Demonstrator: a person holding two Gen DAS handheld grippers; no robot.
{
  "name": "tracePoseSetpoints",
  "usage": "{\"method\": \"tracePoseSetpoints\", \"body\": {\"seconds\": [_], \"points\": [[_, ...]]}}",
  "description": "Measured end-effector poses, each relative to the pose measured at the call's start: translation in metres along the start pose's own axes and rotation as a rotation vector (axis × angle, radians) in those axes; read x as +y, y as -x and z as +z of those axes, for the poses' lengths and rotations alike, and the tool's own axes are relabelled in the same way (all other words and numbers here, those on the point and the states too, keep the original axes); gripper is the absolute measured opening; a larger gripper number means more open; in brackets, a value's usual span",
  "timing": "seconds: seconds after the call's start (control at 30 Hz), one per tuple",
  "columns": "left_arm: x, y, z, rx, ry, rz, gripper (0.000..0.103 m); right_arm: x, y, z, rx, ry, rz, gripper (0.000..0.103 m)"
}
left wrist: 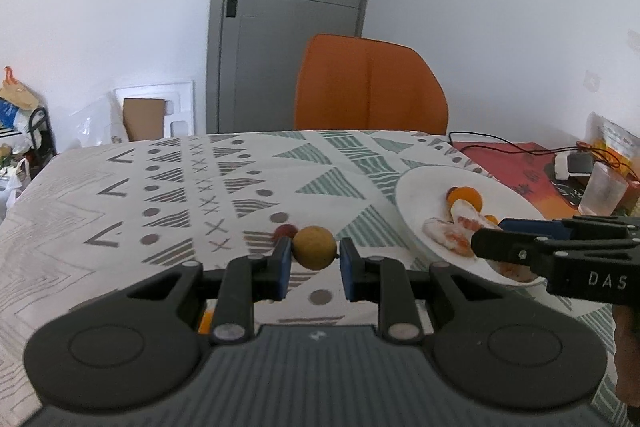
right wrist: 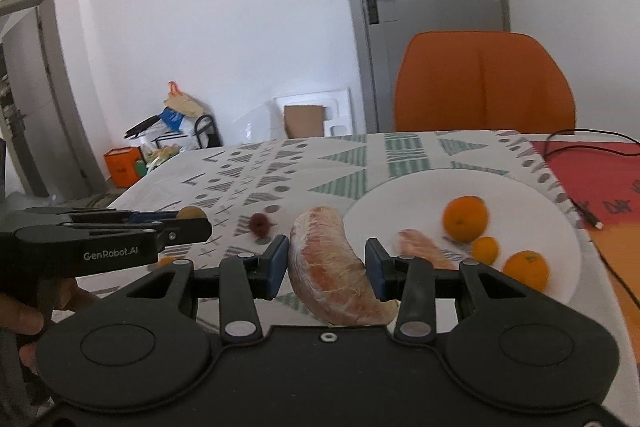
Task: Organize fruits
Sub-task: 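Carry the kiwi and pomelo segment over the white plate with both grippers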
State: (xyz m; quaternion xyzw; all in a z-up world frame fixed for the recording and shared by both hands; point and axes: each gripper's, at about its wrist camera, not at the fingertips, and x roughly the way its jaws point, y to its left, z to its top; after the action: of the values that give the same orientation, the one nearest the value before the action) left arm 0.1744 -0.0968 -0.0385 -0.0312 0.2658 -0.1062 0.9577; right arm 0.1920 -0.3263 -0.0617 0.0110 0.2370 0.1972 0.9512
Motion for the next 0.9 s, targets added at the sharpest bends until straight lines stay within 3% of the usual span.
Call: {"method": "tracePoseSetpoints", "body": {"seconds": [0.9], "points": [[-0.069,-0.056,0.025,0.022,-0.109,-0.056,0.024,-0.094,-0.002,0.023,-0.043,-0.068,-0.133,0.040]]}}
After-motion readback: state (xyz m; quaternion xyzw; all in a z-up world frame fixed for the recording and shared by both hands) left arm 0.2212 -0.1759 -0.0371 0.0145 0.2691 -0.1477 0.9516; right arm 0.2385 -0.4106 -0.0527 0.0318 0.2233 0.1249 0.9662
